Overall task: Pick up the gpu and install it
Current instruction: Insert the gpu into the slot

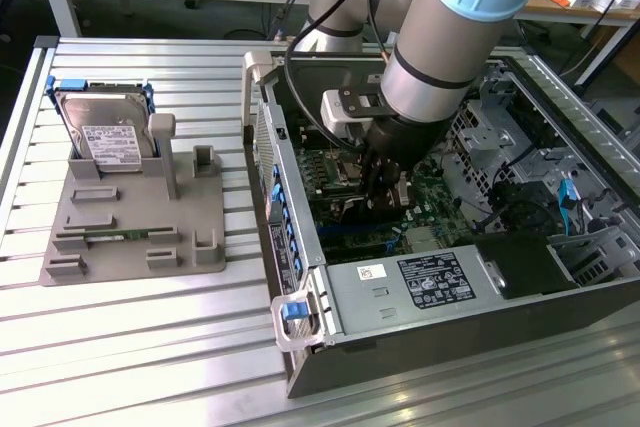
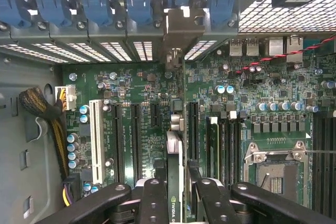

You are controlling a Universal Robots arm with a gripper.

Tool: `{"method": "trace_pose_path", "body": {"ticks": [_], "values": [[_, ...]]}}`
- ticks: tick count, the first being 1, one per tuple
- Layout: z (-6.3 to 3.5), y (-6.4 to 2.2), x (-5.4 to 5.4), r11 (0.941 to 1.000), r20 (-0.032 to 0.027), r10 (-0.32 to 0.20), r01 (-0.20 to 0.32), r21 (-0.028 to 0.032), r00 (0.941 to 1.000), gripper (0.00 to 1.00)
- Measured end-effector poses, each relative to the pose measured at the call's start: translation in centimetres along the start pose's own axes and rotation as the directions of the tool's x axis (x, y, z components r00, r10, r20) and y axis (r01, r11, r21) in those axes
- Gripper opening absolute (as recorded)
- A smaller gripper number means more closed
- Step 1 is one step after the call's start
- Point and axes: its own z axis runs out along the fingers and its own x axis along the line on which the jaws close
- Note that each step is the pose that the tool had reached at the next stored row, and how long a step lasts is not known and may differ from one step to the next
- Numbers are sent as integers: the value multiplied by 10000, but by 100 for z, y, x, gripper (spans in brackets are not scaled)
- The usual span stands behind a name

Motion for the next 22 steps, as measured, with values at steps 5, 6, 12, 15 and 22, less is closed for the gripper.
{"method": "trace_pose_path", "body": {"ticks": [5, 6, 12, 15, 22], "values": [[20, 0, 2, 10000, -6, 0, 0, -2, 10000, 26], [30, 0, 2, 10000, -3, 0, 0, -1, 10000, 26], [53, -3, 3, 10000, 0, 0, 0, 0, 10000, 26], [-34, -2, -3, 10000, -25, 0, 0, 1, 10000, 26], [-45, -2, -15, 10000, -499, 4, -3, 14, 9988, 26]]}}
